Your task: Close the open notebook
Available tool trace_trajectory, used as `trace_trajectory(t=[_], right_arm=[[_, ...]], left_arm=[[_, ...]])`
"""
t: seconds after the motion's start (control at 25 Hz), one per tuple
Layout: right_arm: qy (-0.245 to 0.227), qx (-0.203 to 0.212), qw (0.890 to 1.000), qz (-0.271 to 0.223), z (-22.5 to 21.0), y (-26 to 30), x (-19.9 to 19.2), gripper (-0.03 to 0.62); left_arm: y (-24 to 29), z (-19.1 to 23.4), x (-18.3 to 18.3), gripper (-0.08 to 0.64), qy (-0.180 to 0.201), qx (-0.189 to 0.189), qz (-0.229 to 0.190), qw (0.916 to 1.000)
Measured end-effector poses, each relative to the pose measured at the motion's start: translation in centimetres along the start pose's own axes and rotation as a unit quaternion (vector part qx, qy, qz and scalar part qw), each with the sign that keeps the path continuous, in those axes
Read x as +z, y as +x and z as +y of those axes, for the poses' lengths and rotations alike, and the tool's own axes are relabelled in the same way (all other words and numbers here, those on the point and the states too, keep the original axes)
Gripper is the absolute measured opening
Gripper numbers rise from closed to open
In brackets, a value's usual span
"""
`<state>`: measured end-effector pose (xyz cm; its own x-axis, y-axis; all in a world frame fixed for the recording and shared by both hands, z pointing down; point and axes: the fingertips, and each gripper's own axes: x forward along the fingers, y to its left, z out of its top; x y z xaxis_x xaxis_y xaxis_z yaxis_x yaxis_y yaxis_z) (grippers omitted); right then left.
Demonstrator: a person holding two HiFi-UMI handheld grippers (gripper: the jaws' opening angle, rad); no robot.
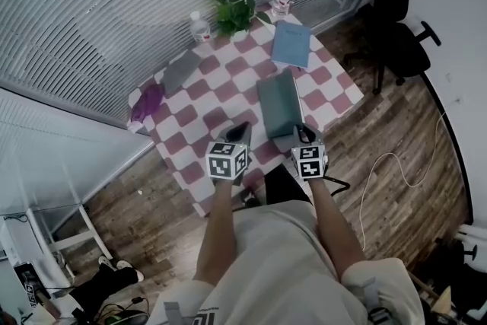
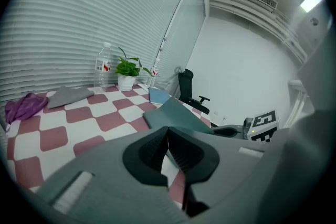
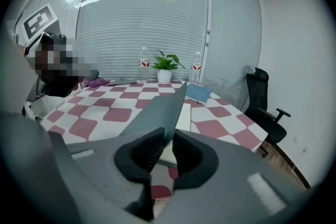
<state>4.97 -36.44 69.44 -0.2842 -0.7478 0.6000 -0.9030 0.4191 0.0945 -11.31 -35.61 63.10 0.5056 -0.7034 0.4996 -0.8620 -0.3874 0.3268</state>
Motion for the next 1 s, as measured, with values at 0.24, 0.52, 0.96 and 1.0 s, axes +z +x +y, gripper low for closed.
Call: trace_trajectory(t=[0.24,0.52,0.96,1.0], right_arm=[[0.033,0.001,0.999,0.009,-0.8,0.5,-0.7,0.052],[0.07,0.009,0.997,0.013,-1.5,1.1,-1.3,0.069],[0.053,-0.002,0.998,0.02,-1.3,-0.2,-1.5,0.11],[0.052,-0.003,0.998,0.02,-1.2,-0.5,-1.6,0.11]], left_arm=[[0.5,-0.2,-0.2,0.008,0.002,-0.003,0.007,1.0],[1.2,-0.9,-0.2,0.008,0.009,-0.011,0.013,0.9998],[-0.3,-1.8,-0.2,0.008,0.025,-0.015,0.005,0.9996],[-0.6,-1.8,-0.1,0.008,0.026,-0.015,0.004,0.9995]])
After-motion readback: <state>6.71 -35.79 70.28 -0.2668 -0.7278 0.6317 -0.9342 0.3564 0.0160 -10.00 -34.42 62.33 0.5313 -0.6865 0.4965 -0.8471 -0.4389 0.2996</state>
